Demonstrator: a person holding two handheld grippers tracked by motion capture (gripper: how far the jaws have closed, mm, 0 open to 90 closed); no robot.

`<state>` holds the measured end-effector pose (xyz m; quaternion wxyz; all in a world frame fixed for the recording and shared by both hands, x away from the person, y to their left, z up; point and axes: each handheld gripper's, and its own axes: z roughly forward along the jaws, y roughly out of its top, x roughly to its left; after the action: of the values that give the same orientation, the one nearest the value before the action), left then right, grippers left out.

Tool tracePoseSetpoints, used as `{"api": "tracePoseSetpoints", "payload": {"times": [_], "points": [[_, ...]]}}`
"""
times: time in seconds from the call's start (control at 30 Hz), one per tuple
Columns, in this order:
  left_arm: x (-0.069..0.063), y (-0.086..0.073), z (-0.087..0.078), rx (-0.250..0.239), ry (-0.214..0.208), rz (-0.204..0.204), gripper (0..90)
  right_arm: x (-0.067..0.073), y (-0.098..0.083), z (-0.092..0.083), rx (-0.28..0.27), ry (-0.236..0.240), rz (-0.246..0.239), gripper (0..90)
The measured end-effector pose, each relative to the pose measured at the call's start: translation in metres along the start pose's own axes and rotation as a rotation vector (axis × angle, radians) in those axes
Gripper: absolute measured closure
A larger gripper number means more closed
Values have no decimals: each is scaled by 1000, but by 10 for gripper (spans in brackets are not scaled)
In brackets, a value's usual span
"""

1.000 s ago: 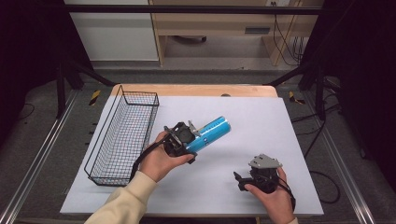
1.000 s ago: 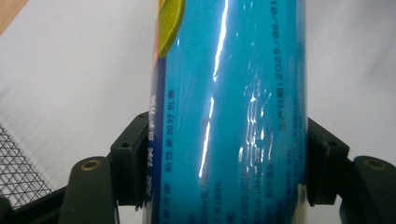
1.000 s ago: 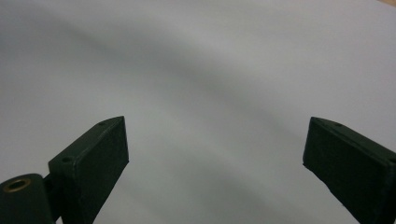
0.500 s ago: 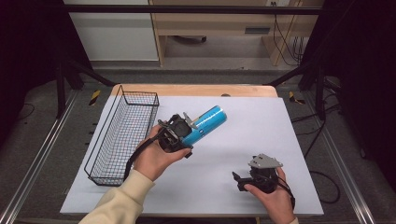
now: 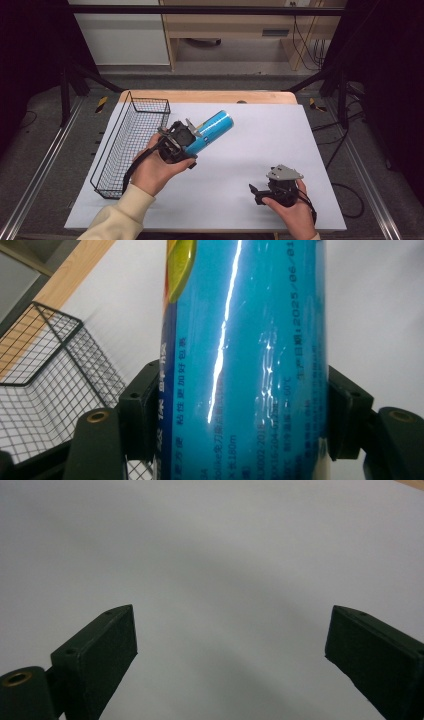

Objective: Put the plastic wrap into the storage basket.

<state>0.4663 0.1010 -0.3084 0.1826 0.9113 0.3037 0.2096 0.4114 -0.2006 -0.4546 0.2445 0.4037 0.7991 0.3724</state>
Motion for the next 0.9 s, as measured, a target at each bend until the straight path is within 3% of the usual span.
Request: {"api": "tracePoseSetpoints", "payload": {"times": [0.27, 0.57, 0.9], "points": [[14, -18, -15, 12, 41, -43, 317, -1, 0, 0, 1, -3, 6, 69], [27, -38, -20, 25, 64, -91, 317, -1, 0, 0, -1, -3, 11, 71], [37, -56, -30, 41, 107, -120, 317, 1, 0, 0, 2, -1, 3, 72]]}}
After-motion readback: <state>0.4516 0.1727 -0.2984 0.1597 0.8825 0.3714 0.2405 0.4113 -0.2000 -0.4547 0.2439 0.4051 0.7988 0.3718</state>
